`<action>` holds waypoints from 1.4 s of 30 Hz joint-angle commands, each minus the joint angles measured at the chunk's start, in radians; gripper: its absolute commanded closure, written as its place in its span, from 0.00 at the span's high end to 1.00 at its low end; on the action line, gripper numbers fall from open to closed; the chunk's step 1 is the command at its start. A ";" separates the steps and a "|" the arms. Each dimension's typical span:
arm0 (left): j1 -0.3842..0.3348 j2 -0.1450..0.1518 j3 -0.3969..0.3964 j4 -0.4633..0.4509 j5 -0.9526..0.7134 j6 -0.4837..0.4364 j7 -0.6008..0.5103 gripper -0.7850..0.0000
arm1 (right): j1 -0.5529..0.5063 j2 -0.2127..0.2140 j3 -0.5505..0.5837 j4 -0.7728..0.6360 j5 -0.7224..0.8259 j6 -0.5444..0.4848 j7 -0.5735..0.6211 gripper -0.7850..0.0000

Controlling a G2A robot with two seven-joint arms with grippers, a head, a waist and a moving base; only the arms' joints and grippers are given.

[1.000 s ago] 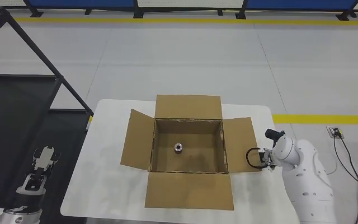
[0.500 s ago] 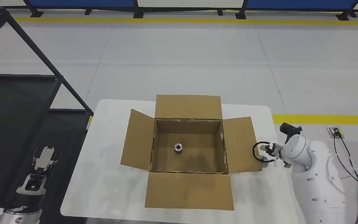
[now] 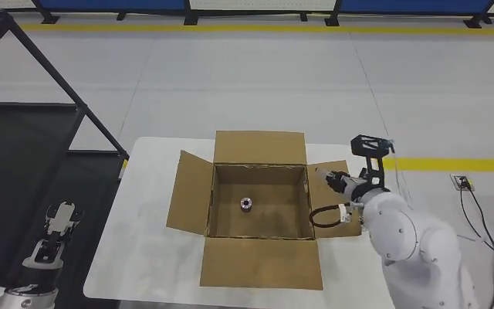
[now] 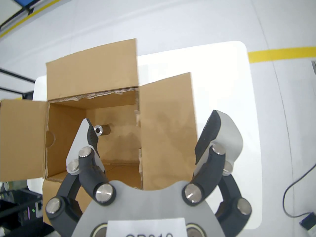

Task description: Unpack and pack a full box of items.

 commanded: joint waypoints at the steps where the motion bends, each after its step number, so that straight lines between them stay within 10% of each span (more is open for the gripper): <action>1: 0.000 0.000 0.000 0.000 0.000 0.000 0.000 1.00 | 0.055 -0.009 -0.079 0.034 0.045 -0.053 -0.009 1.00; 16: 0.000 0.000 0.000 0.000 0.000 0.000 0.000 1.00 | 0.501 -0.147 -0.575 0.797 0.346 -0.373 0.037 1.00; 35: 0.000 0.000 0.000 0.000 0.000 0.000 0.000 1.00 | 0.591 -0.322 -0.755 1.273 0.448 -0.273 -0.245 1.00; 36: 0.000 0.000 0.000 0.000 0.000 0.000 0.000 1.00 | 0.596 -0.330 -0.761 1.289 0.450 -0.275 -0.248 0.91; 38: 0.000 0.000 0.000 0.000 0.000 0.000 0.000 1.00 | 0.605 -0.345 -0.767 1.321 0.458 -0.282 -0.255 0.42; 42: 0.000 0.000 0.000 0.000 0.000 0.000 0.000 1.00 | 0.622 -0.370 -0.771 1.380 0.474 -0.301 -0.271 0.00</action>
